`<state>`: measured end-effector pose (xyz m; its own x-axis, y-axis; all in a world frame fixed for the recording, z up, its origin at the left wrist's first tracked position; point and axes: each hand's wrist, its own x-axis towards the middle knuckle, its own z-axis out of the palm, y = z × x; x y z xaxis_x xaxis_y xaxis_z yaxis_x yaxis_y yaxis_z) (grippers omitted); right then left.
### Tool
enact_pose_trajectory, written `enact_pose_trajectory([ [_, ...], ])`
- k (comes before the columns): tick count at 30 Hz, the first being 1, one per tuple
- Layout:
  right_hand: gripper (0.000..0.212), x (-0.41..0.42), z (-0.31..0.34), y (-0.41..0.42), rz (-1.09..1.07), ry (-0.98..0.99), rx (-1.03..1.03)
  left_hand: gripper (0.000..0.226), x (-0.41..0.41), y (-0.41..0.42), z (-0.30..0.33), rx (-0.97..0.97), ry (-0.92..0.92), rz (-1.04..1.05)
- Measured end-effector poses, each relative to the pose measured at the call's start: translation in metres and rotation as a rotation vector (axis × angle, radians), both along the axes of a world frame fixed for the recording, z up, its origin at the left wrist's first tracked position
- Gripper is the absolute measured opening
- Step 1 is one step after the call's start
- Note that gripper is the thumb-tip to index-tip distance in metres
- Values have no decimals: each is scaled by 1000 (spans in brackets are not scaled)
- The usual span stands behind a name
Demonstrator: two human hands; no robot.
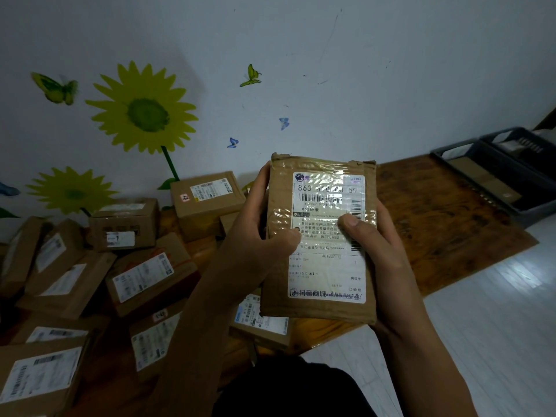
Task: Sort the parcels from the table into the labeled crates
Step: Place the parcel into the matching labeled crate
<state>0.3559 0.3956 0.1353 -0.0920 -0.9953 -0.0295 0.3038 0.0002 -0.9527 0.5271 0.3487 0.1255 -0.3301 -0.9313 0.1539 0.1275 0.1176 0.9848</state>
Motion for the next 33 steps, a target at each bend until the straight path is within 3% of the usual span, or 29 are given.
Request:
enact_pose_trajectory([
  [5, 63, 1, 0, 1, 5, 12, 1, 103, 1, 2, 1, 4, 20, -23],
  [14, 62, 0, 2, 0, -14, -29, 3, 88, 3, 5, -2, -24, -21, -70],
  [33, 61, 0, -2, -4, -47, -26, 37, 105, 11, 9, -5, 8, -154, -208],
])
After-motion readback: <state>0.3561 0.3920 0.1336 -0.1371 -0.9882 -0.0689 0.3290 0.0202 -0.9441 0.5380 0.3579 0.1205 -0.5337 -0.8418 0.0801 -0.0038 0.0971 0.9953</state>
